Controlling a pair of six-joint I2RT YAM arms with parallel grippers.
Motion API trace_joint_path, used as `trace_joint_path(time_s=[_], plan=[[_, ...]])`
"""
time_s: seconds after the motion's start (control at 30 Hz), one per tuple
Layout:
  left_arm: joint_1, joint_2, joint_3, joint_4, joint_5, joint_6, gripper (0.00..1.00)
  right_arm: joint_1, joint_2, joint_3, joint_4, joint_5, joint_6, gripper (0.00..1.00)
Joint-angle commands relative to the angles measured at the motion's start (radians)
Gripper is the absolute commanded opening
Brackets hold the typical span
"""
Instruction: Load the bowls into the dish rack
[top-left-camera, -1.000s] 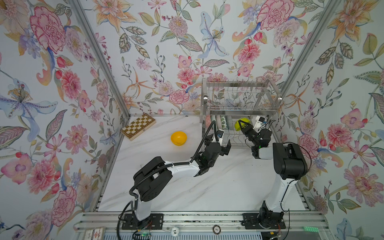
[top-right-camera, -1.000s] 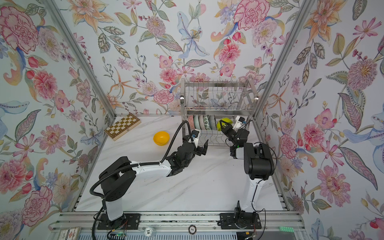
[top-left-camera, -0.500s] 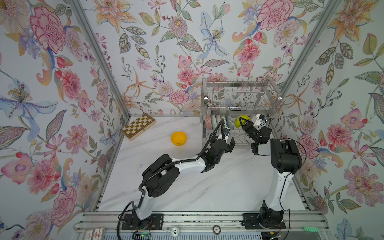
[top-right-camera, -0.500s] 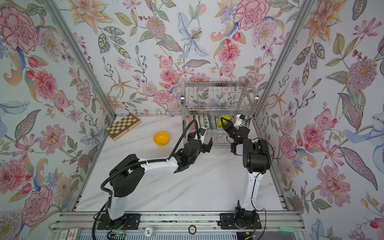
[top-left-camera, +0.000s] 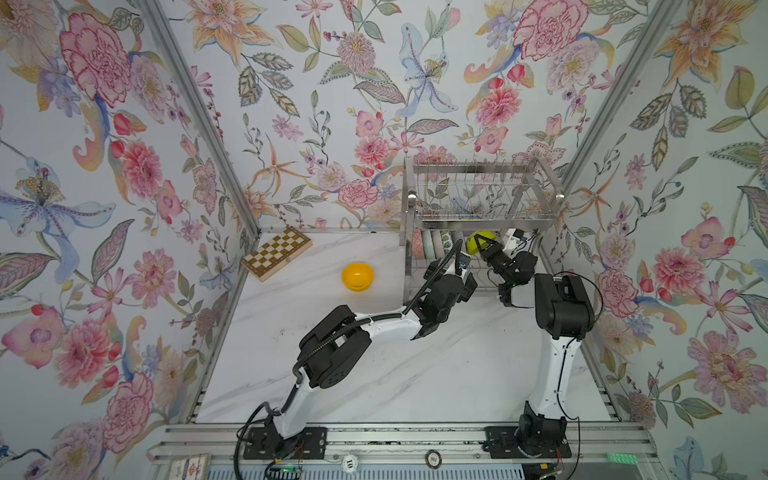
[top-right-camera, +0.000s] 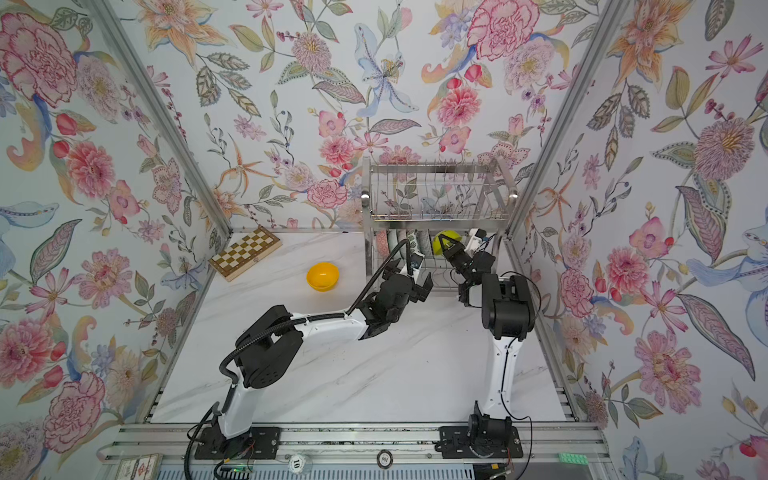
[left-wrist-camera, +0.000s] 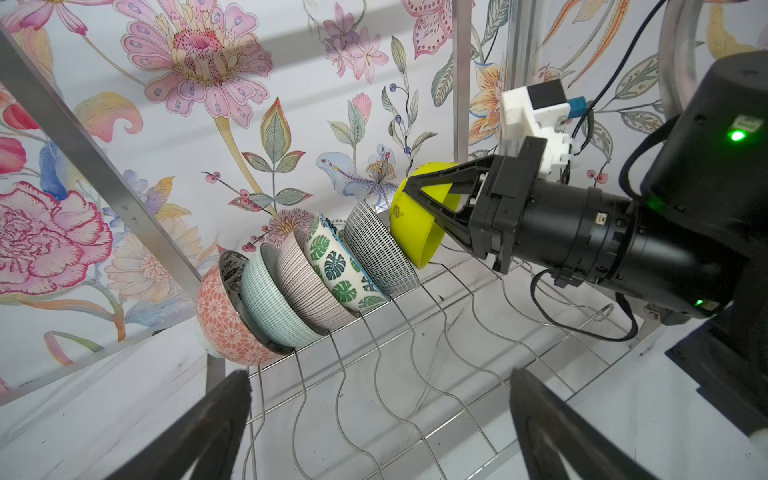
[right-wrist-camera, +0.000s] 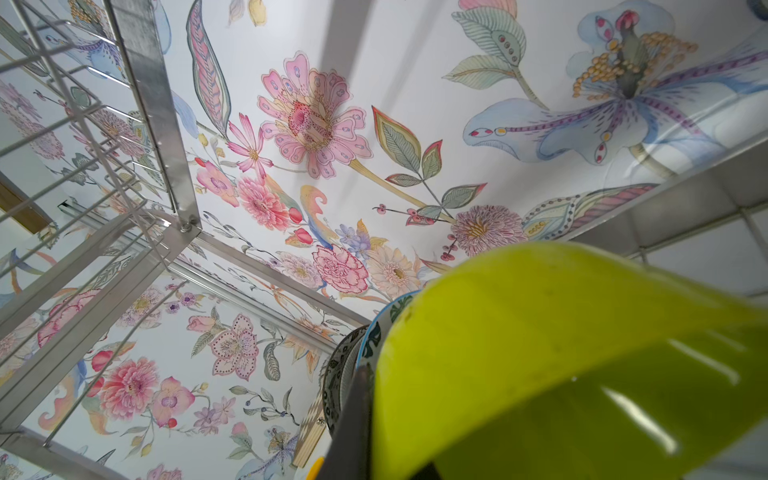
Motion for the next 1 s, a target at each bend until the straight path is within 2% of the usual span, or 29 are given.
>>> trace_joint_path(time_s=[0.0,0.97], plan=[[0.015,0.034,0.041,-0.022,-0.01,0.02,0.99,0.004,0.012,0.055,0.011,-0.007,0.002,0.0],[0.04,0.032,0.035,-0.032,-0.021,0.017,0.99,0.033,0.132,0.185,-0.068,-0.02,0.015,0.0]])
